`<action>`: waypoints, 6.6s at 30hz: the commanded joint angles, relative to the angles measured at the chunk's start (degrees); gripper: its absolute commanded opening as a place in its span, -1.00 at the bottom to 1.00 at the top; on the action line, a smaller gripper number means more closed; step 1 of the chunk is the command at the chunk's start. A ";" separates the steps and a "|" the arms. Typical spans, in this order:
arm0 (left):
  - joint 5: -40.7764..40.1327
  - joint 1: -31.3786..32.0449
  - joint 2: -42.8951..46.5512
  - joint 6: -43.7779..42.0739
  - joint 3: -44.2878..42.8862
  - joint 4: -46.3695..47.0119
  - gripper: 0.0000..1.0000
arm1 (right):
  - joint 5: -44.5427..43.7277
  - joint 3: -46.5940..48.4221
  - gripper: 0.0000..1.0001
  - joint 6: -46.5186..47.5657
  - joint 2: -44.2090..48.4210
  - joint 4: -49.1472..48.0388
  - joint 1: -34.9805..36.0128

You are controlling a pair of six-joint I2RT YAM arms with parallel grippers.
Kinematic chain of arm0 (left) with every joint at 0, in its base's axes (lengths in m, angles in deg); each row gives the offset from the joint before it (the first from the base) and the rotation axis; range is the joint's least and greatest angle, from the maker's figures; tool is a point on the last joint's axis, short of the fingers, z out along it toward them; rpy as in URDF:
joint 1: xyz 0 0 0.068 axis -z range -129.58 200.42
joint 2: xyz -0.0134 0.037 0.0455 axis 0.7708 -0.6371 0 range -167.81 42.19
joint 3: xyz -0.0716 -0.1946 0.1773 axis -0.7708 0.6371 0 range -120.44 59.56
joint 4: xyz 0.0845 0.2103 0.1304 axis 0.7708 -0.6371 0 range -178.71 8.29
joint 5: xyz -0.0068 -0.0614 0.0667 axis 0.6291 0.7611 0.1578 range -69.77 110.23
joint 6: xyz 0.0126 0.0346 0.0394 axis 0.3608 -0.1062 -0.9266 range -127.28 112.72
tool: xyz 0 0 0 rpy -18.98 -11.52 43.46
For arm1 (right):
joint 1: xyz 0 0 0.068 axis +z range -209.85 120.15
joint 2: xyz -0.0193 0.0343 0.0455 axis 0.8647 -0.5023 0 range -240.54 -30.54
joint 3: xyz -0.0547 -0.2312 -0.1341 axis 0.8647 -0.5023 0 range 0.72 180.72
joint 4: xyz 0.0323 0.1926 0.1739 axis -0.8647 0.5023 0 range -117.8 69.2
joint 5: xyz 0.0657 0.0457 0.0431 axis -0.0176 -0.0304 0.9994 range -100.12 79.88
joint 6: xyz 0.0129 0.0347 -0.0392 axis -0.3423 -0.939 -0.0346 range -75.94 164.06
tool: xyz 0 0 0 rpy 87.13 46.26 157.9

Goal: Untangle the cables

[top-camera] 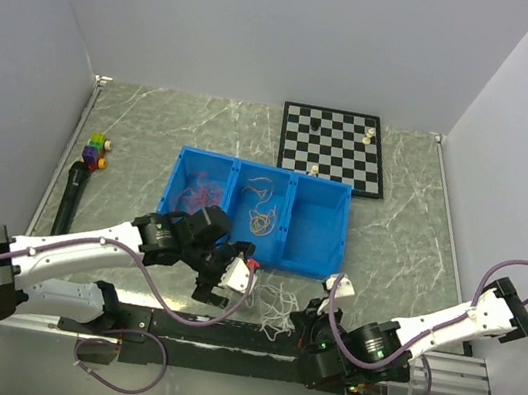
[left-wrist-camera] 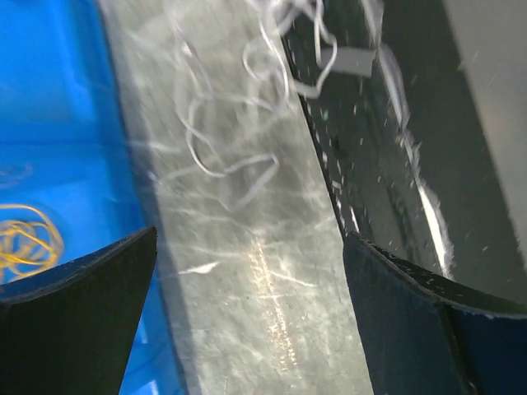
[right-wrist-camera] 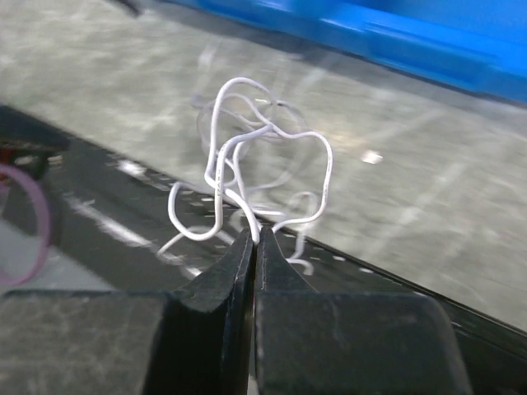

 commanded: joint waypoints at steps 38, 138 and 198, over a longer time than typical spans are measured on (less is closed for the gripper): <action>-5.75 5.61 -13.12 3.83 4.52 25.57 -0.99 | -4.56 -1.88 -1.00 -6.89 7.92 4.28 6.14; -42.34 -19.96 3.66 -10.43 -60.71 38.33 -0.98 | -20.45 32.98 -1.00 1.63 -8.08 25.07 -6.67; -9.81 -20.05 12.38 6.02 -42.07 16.50 -0.98 | 39.02 19.12 0.43 56.29 -17.48 -33.78 -78.23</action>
